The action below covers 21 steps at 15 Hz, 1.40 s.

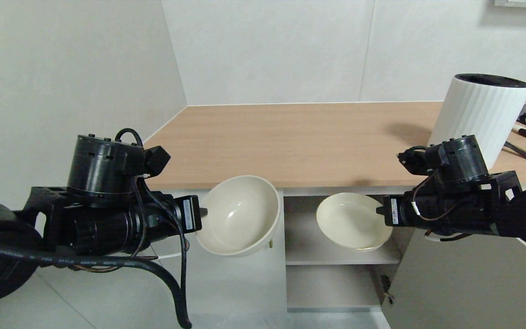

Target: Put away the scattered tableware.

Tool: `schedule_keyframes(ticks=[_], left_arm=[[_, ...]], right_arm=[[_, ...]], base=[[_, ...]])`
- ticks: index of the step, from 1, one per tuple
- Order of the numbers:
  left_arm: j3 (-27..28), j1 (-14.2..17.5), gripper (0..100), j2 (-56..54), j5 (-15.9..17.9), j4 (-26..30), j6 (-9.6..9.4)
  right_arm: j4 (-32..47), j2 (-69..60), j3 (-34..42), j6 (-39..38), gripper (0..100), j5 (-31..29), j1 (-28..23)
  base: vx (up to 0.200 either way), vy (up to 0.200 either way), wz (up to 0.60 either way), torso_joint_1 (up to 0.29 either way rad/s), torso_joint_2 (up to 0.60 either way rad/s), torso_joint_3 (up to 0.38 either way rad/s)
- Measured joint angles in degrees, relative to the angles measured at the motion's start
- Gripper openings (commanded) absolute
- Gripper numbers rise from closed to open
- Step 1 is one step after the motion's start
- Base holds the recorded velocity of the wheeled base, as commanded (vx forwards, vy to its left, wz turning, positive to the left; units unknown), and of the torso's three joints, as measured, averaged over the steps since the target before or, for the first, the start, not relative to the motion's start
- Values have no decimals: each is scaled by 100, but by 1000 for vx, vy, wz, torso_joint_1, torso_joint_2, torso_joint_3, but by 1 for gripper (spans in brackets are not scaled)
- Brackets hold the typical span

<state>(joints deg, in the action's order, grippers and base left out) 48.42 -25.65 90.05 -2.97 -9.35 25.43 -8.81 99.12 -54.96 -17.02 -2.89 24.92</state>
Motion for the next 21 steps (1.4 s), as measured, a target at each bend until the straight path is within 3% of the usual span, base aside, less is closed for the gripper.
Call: schedule_keyframes(ticks=[12,21], left_arm=[[0,-1,0,61,0,5,0],[0,-1,0,105,0,5,-4]], right_arm=[[-174,200,27,2,0,-9,-15],[-601,542,13,2,0,-12,-61]], base=[[0,0,0,-150,466,308],[0,0,0,-11,51,38]])
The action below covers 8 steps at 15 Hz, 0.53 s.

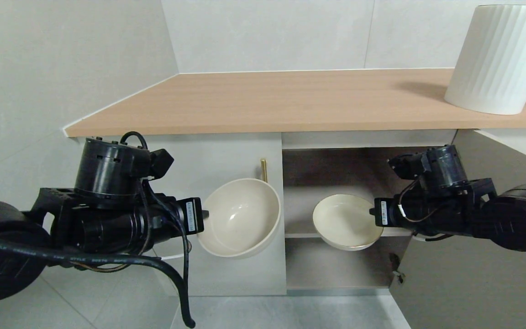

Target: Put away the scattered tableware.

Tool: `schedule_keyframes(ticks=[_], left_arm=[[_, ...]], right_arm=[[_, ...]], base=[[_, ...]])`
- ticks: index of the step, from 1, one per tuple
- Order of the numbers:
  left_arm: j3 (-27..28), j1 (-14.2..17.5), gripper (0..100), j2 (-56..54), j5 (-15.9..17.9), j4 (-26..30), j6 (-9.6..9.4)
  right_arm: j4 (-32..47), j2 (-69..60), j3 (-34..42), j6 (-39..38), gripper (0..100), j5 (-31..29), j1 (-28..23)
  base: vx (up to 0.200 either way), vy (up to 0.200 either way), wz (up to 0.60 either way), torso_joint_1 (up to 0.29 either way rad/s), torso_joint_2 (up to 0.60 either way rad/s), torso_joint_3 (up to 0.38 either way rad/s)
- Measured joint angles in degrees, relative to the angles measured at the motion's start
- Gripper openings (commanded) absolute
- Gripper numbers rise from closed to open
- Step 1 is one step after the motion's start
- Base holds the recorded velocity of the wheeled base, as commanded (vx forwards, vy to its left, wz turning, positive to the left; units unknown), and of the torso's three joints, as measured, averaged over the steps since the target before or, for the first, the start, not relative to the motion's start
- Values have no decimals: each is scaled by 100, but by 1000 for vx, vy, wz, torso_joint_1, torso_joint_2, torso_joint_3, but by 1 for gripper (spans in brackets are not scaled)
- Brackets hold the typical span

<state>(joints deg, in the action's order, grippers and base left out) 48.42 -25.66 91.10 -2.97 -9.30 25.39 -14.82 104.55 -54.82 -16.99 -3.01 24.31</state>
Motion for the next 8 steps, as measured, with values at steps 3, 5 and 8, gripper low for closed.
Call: schedule_keyframes(ticks=[3,5,8], left_arm=[[0,-7,0,22,0,0,-2],[0,-11,0,29,-2,0,-2],[0,-7,0,41,0,0,-2]], right_arm=[[-422,372,-44,-7,0,-134,0],[-736,722,-105,-24,0,-238,0],[-973,1351,-323,-191,0,-347,-24]], base=[[0,0,0,0,0,0],[0,0,0,0,0,0],[0,0,0,0,0,0]])
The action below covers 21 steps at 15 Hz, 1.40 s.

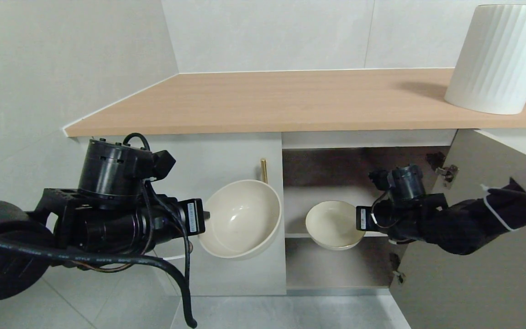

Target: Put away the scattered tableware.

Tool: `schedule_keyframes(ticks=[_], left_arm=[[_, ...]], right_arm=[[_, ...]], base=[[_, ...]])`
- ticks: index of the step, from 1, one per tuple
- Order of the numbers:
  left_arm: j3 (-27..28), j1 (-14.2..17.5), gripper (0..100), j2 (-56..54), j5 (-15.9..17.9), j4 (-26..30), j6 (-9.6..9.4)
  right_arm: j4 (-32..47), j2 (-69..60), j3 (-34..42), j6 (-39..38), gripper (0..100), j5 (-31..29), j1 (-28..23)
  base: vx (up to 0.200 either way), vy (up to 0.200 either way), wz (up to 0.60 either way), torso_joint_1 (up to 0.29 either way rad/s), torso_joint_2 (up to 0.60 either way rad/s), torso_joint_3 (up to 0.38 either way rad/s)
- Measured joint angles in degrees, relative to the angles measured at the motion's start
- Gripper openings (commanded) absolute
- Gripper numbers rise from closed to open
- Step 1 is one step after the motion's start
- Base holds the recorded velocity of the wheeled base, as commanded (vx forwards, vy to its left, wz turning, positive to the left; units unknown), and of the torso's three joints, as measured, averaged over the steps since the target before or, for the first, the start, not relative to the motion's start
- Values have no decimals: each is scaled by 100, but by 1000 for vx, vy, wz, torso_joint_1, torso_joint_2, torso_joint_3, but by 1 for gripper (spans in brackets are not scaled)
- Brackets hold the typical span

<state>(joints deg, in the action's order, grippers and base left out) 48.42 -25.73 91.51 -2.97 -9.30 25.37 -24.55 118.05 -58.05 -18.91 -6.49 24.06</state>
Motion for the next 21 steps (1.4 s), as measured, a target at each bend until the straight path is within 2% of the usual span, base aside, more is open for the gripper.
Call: schedule_keyframes(ticks=[6,11,21], left_arm=[[0,-12,0,44,-6,0,0],[0,-59,0,129,-9,-5,2],[-9,-188,0,444,-20,-9,9]], right_arm=[[-82,1430,-1198,-356,0,-558,-238],[-46,2153,-1805,-473,0,-856,-452],[146,2708,-2759,-668,0,-924,-629]], base=[[0,0,0,0,0,0],[0,0,0,0,0,0],[0,0,0,0,0,0]])
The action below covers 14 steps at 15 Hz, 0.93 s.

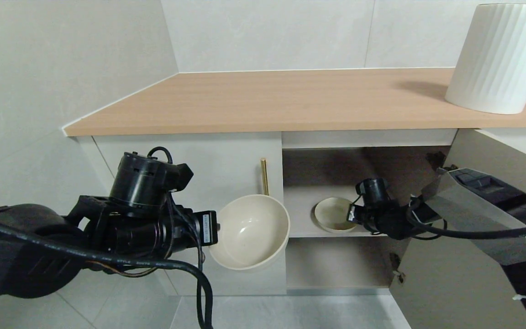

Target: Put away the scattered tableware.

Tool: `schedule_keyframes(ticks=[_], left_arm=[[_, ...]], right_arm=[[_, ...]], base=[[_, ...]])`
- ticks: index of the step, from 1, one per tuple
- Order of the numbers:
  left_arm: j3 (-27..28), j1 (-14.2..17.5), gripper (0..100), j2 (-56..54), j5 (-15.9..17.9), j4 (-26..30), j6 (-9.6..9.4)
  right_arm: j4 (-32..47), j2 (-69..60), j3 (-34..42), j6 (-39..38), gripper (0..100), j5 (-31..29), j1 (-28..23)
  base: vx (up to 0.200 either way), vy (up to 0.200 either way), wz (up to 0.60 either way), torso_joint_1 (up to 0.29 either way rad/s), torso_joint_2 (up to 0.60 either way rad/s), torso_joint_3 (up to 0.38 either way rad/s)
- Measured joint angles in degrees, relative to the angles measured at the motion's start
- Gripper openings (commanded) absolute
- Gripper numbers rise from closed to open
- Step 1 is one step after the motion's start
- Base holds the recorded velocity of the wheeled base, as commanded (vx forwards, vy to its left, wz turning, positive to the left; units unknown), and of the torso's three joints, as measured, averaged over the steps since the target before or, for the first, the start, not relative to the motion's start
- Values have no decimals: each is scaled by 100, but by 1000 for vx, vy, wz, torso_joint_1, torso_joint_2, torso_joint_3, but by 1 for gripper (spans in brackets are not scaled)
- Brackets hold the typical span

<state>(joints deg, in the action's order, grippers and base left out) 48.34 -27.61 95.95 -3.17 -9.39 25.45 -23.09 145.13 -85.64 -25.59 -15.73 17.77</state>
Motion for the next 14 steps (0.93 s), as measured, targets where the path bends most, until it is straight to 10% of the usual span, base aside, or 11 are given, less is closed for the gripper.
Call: schedule_keyframes(ticks=[12,13,14], left_arm=[[1,2,0,145,-5,-9,0],[1,2,0,151,-6,-9,0],[0,0,0,154,-6,-9,0]], right_arm=[[366,418,-1008,-104,0,-132,-166],[368,429,-1030,-104,100,-135,-168],[368,433,-1045,-104,100,-149,-173]], base=[[0,0,0,0,0,0],[0,0,0,0,0,0],[0,0,0,0,0,0]])
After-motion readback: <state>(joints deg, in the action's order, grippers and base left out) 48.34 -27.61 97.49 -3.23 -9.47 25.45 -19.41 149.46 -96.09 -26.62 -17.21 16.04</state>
